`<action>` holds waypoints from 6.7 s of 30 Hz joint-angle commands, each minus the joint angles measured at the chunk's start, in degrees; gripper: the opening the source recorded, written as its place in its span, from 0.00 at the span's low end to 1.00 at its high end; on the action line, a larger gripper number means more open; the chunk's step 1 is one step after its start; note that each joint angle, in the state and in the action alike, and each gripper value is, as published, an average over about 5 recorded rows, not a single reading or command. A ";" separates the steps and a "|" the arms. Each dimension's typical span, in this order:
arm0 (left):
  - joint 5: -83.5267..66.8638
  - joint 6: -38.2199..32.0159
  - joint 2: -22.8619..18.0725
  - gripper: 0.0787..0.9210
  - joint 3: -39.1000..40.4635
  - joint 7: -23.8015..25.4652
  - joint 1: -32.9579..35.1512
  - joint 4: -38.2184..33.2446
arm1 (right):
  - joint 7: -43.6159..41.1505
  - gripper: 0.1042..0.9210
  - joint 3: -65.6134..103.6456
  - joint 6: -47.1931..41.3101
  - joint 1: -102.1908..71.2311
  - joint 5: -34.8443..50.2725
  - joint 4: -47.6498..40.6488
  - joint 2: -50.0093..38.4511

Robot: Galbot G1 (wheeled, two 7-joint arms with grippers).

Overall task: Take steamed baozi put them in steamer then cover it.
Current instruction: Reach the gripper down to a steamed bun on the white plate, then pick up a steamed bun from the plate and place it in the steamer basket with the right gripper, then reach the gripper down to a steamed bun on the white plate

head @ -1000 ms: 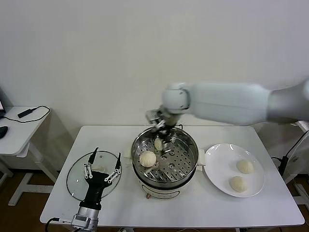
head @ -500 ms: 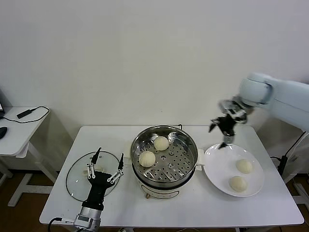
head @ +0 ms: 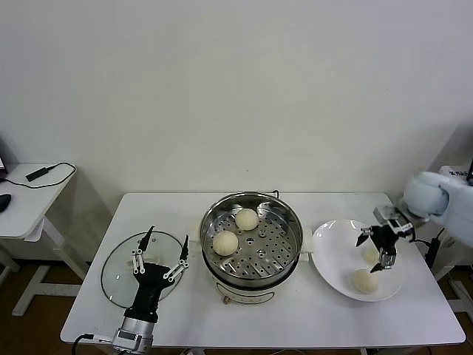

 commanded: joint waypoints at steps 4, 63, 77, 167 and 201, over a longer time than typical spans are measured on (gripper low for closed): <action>0.06 -0.01 0.02 0.88 -0.13 0.00 0.21 0.36 | 1.37 0.88 7.63 1.56 -12.37 -3.83 -4.75 1.14; -0.60 -1.15 0.90 0.88 -0.74 -0.42 1.01 -0.40 | 1.29 0.72 -5.71 36.47 21.97 -17.30 20.39 30.14; -0.71 -1.30 0.38 0.88 -1.03 -0.45 0.86 0.07 | 1.19 0.72 -4.19 42.10 15.01 -26.29 20.61 30.31; -0.55 -1.65 0.90 0.88 -1.12 -1.42 1.40 0.35 | 1.80 0.88 8.12 7.87 -8.46 -4.82 -26.29 9.11; -1.55 -2.04 0.68 0.88 -1.33 -1.21 1.56 1.25 | 3.33 0.69 8.85 8.76 -9.45 -5.12 -28.40 11.61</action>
